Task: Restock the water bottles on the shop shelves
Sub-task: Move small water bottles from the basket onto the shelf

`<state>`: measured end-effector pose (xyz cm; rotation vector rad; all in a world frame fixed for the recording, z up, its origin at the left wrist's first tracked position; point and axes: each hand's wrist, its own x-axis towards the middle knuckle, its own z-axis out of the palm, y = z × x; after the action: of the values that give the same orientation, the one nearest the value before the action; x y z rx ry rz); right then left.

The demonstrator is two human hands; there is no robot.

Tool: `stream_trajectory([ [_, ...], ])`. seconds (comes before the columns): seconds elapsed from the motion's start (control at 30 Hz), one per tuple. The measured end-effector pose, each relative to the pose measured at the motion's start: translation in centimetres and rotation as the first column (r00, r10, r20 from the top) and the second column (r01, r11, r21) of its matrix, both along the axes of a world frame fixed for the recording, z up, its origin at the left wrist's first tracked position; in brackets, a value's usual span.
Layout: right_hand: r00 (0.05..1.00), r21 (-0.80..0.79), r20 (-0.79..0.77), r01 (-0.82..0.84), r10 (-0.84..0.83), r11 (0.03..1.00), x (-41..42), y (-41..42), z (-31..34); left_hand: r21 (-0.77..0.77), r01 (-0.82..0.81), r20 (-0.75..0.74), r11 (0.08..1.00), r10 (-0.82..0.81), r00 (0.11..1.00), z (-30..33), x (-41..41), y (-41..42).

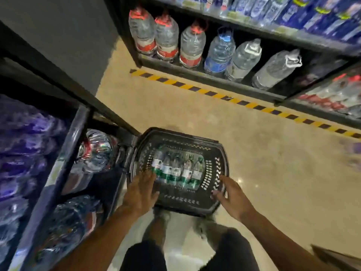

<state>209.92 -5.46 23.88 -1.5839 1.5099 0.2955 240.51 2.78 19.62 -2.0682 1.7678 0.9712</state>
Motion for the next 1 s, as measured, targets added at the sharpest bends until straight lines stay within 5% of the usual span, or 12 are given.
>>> stream_trajectory([
  [0.27,0.998,0.185,-0.065,0.038,-0.026,0.982,2.5,1.6,-23.7,0.123,-0.183,-0.100,0.975,0.196,0.976,-23.4,1.8,-1.1],
  [0.47,0.996,0.202,0.023,0.084,-0.091,0.976,3.9,1.9,-38.2,0.121,-0.305,-0.053,0.945,0.313,0.948,-38.8,1.7,-4.0],
  [0.6,0.984,0.147,-0.009,0.176,-0.177,0.973,3.7,2.0,-44.5,0.146,-0.611,-0.183,0.778,0.629,0.756,-45.3,1.4,-4.7],
  [0.77,0.921,0.145,0.036,0.380,-0.389,0.913,2.7,3.3,-47.8,0.153,-0.727,-0.094,0.669,0.743,0.663,-48.7,2.0,-4.8],
  [1.0,0.867,0.209,0.042,0.479,-0.497,0.853,1.4,3.4,-45.0,0.364,-0.716,-0.136,0.596,0.794,0.592,-40.3,0.6,-4.8],
])
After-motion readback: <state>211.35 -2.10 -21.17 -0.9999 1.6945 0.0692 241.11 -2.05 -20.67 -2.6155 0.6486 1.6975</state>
